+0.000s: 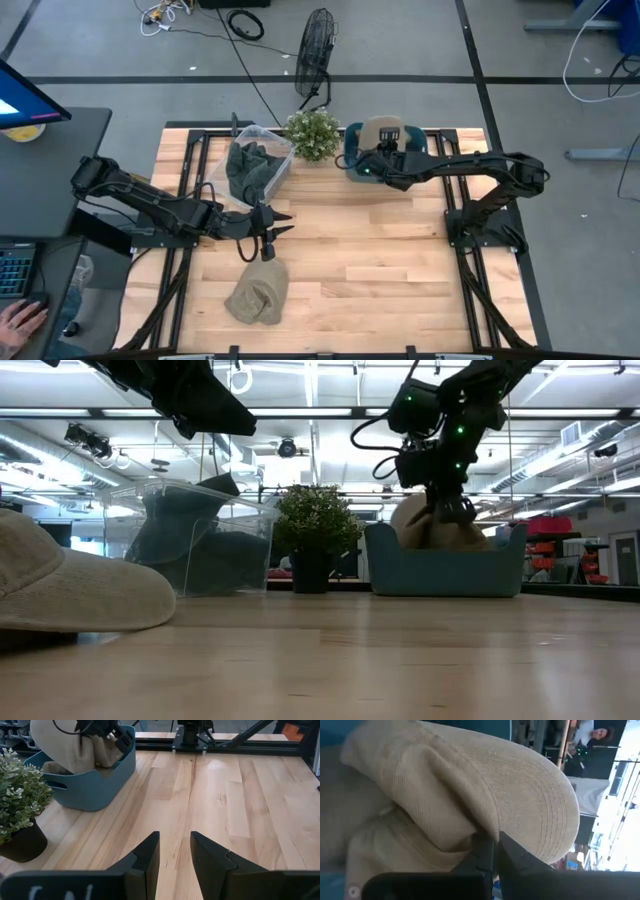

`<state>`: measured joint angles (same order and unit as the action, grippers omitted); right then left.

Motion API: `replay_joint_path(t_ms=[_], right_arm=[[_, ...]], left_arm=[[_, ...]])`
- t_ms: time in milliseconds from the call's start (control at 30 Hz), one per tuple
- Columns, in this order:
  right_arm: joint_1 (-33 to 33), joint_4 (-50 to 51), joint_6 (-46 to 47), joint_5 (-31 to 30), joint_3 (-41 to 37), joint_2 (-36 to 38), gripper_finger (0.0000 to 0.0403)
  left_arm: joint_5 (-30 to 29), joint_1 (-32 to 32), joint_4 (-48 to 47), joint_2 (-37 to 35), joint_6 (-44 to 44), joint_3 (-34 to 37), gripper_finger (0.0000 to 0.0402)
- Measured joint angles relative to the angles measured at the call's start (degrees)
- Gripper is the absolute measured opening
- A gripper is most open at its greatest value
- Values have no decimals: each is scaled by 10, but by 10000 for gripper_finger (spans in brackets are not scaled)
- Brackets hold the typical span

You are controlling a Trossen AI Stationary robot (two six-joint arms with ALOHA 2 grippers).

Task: Pick & Place hat
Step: Put the right brown cap into the blue bin

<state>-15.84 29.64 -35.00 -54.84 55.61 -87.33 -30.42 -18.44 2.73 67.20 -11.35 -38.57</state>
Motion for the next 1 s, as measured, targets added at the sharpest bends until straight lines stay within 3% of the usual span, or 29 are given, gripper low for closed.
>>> replay_joint_path(t_ms=[133,400,500,667,867,1000], right_arm=[[0,-9,-26,-64,0,3,8],[2,-8,-21,-71,0,65,8],[1,-6,-11,-47,0,99,8],[-2,-5,46,76,0,128,7],[-7,-4,17,80,0,99,4],[-19,-8,2,40,0,61,2]], left_arm=[[0,0,0,0,0,0,115],[0,0,0,0,0,0,115],[0,0,0,0,0,0,115],[0,0,0,0,0,0,115],[0,0,0,0,0,0,115],[0,0,0,0,0,0,115]])
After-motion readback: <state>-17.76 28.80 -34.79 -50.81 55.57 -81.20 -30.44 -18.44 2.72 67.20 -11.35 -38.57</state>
